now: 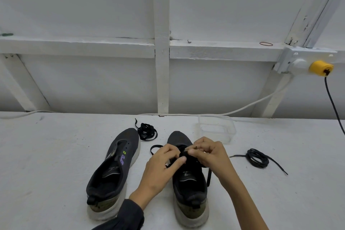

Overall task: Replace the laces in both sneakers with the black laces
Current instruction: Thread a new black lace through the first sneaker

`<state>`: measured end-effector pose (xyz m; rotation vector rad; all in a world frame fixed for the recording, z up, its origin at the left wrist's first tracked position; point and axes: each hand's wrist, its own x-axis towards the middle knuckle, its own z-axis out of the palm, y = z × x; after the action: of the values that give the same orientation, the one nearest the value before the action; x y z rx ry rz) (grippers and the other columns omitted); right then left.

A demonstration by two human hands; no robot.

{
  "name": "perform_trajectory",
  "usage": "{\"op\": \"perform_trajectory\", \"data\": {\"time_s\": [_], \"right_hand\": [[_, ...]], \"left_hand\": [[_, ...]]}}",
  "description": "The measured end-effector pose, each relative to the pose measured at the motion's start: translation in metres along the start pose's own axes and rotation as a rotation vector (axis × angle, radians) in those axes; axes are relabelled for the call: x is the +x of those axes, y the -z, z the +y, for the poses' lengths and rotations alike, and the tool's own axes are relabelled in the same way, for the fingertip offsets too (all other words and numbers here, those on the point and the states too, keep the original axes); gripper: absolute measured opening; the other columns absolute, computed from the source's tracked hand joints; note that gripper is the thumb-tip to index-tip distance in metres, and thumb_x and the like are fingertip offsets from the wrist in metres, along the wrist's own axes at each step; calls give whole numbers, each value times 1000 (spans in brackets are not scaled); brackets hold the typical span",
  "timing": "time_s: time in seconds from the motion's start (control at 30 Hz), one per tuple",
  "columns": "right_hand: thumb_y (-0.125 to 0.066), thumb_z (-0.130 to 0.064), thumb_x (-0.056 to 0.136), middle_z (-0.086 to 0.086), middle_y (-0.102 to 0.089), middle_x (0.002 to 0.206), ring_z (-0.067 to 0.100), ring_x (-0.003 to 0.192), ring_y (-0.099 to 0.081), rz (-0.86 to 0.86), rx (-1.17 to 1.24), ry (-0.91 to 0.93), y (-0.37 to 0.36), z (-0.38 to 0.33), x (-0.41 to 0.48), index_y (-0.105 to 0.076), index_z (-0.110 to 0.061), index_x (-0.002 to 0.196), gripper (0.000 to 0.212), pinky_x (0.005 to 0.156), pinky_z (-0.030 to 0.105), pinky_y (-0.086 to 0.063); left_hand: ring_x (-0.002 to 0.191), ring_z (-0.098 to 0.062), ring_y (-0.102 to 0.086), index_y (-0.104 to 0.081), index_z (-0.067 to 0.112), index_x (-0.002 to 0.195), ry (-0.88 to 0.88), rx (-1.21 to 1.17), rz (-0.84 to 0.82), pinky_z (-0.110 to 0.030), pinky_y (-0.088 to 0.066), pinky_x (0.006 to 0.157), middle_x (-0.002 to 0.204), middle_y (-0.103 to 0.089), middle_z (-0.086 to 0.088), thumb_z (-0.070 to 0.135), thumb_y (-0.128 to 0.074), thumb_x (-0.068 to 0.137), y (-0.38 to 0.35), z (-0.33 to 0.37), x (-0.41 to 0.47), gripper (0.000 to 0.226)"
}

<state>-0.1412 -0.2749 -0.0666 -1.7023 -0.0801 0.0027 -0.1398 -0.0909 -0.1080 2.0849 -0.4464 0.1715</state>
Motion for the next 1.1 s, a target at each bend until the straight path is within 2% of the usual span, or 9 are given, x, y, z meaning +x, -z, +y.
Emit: {"op": "perform_trajectory", "data": {"time_s": [0.13,0.2,0.27,0.37,0.53,0.67,0.83,0.93,1.1], "right_hand": [[-75,-8,81,4,-63,69,9,59,-54,5,38,-60,4,-1,-4,-79,-16,96,17,56,18,-46],[-77,-12,80,12,-65,72,10,68,-61,-20,10,-68,4,-3,-5,-79,-21,99,20,61,17,-50],[-76,-8,81,-3,-64,62,3,62,-60,-58,26,-72,2,-6,-5,-78,-14,100,20,59,13,-47],[-75,-3,81,-4,-69,66,-1,60,-62,-104,17,-81,-2,-12,-2,-76,-5,99,18,60,11,-47],[-77,-4,79,-6,-58,62,-1,51,-52,-150,-20,-129,2,-16,1,-73,-2,107,28,51,10,-40],[-77,-4,79,-5,-62,54,1,46,-49,-210,-62,-109,4,-20,-1,-75,4,89,13,49,12,-38],[-82,-8,75,2,-63,56,9,45,-46,-152,-163,-34,4,-23,1,-78,-6,80,7,49,18,-39],[-84,-9,70,-2,-66,60,7,53,-55,-149,-274,12,3,-26,4,-79,-12,75,8,52,16,-42],[-83,-3,69,-4,-69,65,5,63,-61,-200,-312,69,3,-30,12,-77,-14,69,12,61,18,-46]], "left_hand": [[89,-11,-63,-73,27,79,65,-188,102,-14,-42,71,87,-66,10,28,-61,95,-6,5,-3,20],[91,-12,-62,-75,26,85,51,-167,87,-15,-44,73,89,-66,11,36,-61,93,-9,6,-4,19],[97,-13,-60,-75,26,90,-10,-113,29,-21,-47,81,93,-65,14,47,-57,90,-12,6,-3,27],[103,-14,-59,-75,29,96,-65,-126,-1,-27,-49,86,99,-65,16,45,-56,89,-14,8,-2,26],[98,-13,-62,-76,25,98,-79,-154,47,-32,-51,82,96,-67,16,44,-57,90,-12,7,-3,28],[100,-13,-61,-76,29,98,-83,-138,40,-26,-51,82,96,-68,17,46,-58,88,-13,9,-4,27],[105,-10,-62,-74,30,101,-65,-168,84,-14,-46,87,101,-70,16,38,-74,77,-13,13,2,25],[94,-6,-65,-77,25,93,45,-303,53,-14,-47,81,93,-72,7,22,-83,74,-17,14,5,21],[80,-8,-67,-77,21,85,95,-336,50,-18,-50,74,81,-73,4,15,-81,76,-28,11,6,11]]}}
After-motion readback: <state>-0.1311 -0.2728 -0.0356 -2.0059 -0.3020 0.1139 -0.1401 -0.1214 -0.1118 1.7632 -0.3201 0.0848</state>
